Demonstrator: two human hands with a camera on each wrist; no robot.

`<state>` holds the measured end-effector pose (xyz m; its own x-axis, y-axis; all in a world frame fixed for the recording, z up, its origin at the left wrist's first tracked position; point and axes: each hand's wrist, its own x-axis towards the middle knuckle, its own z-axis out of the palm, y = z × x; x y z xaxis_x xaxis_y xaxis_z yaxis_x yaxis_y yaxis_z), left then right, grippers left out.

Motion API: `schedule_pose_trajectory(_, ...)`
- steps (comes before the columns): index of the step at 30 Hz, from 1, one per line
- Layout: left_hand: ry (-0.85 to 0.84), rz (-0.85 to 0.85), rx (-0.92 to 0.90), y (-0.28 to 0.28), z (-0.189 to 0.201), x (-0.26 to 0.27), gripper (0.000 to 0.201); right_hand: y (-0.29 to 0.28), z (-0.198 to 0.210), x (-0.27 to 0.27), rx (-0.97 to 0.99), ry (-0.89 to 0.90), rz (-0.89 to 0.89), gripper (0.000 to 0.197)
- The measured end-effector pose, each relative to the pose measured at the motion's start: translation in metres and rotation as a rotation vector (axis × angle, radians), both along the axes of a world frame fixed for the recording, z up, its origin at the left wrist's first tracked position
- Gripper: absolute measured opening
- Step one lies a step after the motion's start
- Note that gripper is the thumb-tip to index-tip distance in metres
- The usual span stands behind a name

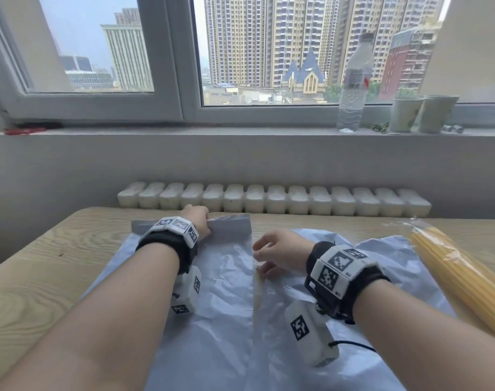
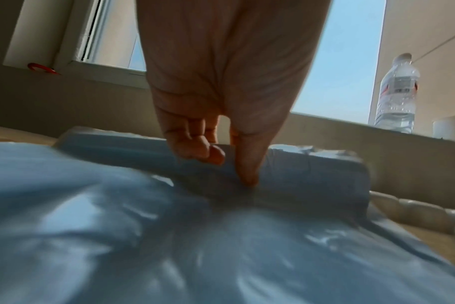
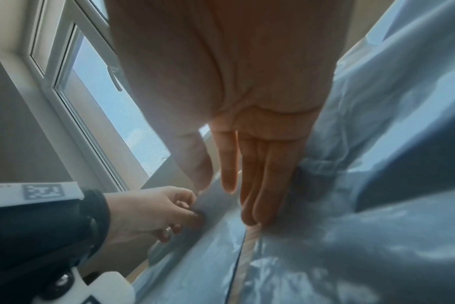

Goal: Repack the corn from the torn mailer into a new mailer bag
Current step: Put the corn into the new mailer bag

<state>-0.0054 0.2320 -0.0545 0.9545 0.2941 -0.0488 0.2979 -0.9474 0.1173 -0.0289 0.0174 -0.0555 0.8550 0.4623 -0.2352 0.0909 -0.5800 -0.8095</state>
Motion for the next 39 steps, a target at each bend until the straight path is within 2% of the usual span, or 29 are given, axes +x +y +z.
schedule_pose_trajectory(4,-0.122,-0.016,-0.096,-0.002,0.022,-0.014,0.023,0.0,0.003,0.003,0.16,-0.047,-0.181,0.043)
schedule_pose_trajectory(6,-0.131,-0.047,-0.197,-0.005,0.034,-0.02,0.017,0.001,0.012,0.002,0.24,-0.076,-0.197,0.057)
schedule_pose_trajectory(8,-0.106,-0.066,-0.298,-0.009,0.044,-0.027,0.009,0.006,0.023,-0.002,0.292,-0.124,-0.17,0.061)
schedule_pose_trajectory(10,-0.1,-0.08,-0.398,-0.012,0.055,-0.035,0.012,0.013,0.037,-0.008,0.356,-0.184,-0.155,0.045)
schedule_pose_trajectory(12,-0.134,-0.038,-0.49,-0.017,0.067,-0.043,0.014,0.018,0.05,-0.014,0.383,-0.28,-0.172,0.008)
schedule_pose_trajectory(14,-0.224,0.061,-0.607,-0.018,0.079,-0.049,0.013,0.02,0.059,-0.018,0.388,-0.338,-0.203,0.02)
schedule_pose_trajectory(16,-0.351,0.194,-0.693,-0.015,0.085,-0.056,0.021,0.02,0.065,-0.024,0.391,-0.317,-0.186,0.025)
schedule_pose_trajectory(18,-0.447,0.262,-0.577,-0.009,0.087,-0.064,0.024,0.018,0.068,-0.036,0.385,-0.294,-0.12,0.024)
schedule_pose_trajectory(19,-0.487,0.284,-0.503,-0.007,0.087,-0.068,0.015,0.017,0.069,-0.043,0.38,-0.279,-0.077,0.023)
schedule_pose_trajectory(20,-0.507,0.316,-0.464,-0.006,0.086,-0.072,0.02,0.016,0.069,-0.05,0.385,-0.264,-0.033,0.019)
schedule_pose_trajectory(23,-0.557,0.398,-0.511,-0.012,0.086,-0.08,0.064,0.012,0.073,-0.067,0.389,-0.227,0.026,0.008)
schedule_pose_trajectory(26,-0.66,0.406,-0.511,-0.028,0.097,-0.09,0.084,0.0,0.083,-0.072,0.33,-0.314,-0.028,0.009)
schedule_pose_trajectory(28,-0.639,0.4,-0.516,-0.035,0.109,-0.096,0.1,-0.012,0.092,-0.074,0.276,-0.408,-0.082,0.011)
schedule_pose_trajectory(30,-0.569,0.344,-0.543,-0.043,0.124,-0.101,0.112,-0.02,0.099,-0.074,0.204,-0.506,-0.074,0.02)
schedule_pose_trajectory(32,-0.539,0.222,-0.545,-0.057,0.14,-0.105,0.111,-0.024,0.108,-0.077,0.147,-0.56,-0.01,0.039)
schedule_pose_trajectory(34,-0.53,0.052,-0.524,-0.075,0.154,-0.109,0.098,-0.025,0.116,-0.082,0.129,-0.544,0.034,0.053)
schedule_pose_trajectory(35,-0.52,-0.03,-0.485,-0.084,0.159,-0.11,0.09,-0.026,0.119,-0.085,0.129,-0.527,0.035,0.053)
schedule_pose_trajectory(37,-0.464,-0.164,-0.345,-0.102,0.169,-0.114,0.079,-0.031,0.121,-0.089,0.1,-0.534,0.003,0.051)
schedule_pose_trajectory(39,-0.373,-0.29,-0.156,-0.118,0.171,-0.118,0.066,-0.041,0.122,-0.092,0.02,-0.614,-0.034,0.053)
